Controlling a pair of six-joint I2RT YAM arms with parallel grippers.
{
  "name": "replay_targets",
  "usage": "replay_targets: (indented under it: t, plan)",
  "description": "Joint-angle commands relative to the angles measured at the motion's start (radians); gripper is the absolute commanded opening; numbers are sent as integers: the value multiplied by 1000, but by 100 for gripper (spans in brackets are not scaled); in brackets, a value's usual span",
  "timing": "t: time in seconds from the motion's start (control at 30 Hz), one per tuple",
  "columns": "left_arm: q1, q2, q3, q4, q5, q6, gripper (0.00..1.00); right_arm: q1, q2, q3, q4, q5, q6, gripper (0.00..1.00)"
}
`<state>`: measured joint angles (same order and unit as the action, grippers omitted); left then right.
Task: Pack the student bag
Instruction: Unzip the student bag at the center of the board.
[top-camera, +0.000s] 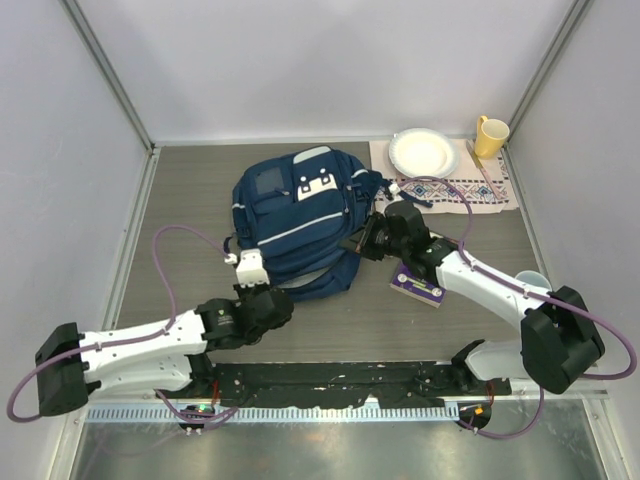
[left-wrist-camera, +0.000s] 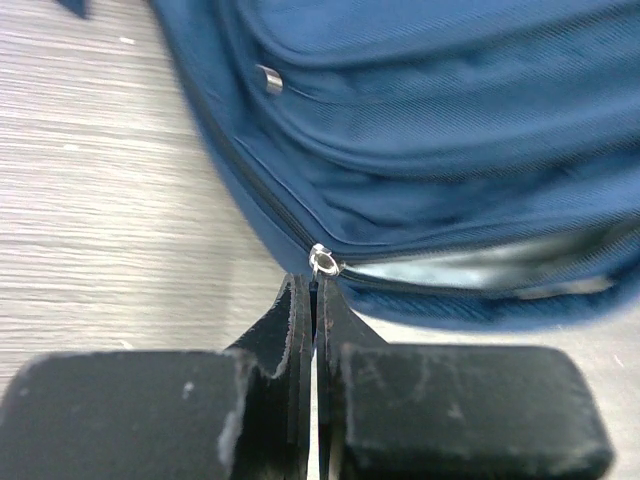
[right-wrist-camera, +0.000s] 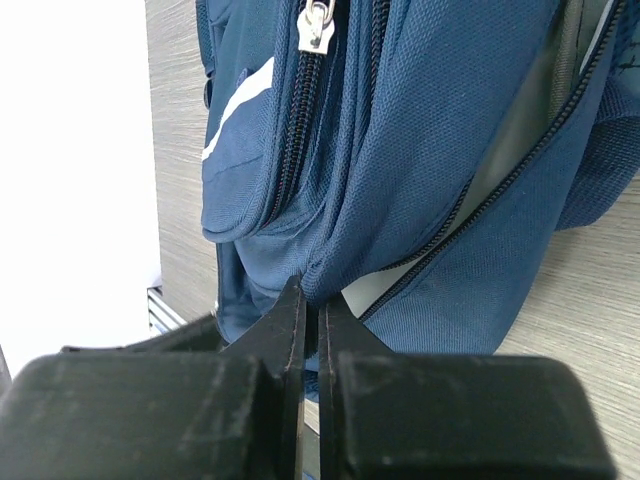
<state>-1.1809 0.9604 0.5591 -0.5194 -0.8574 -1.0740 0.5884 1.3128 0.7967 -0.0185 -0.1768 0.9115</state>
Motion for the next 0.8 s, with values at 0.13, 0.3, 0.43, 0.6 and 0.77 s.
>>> replay_targets:
  t: [0.13, 0.3, 0.43, 0.6, 0.77]
  plan:
    - [297, -70, -13, -59, -19, 169, 0, -50, -53, 101, 77, 94, -51, 1]
    - [457, -138, -54, 120, 102, 348, 0, -68, -63, 104, 74, 88, -45, 1]
    - [564, -129, -76, 180, 205, 378, 0, -87, -72, 111, 71, 69, -43, 1]
    - [688, -75, -102, 274, 348, 416, 0, -125, -87, 121, 68, 40, -42, 1]
    - [788, -58, -123, 378, 530, 486, 0, -179, -84, 128, 68, -24, -54, 1]
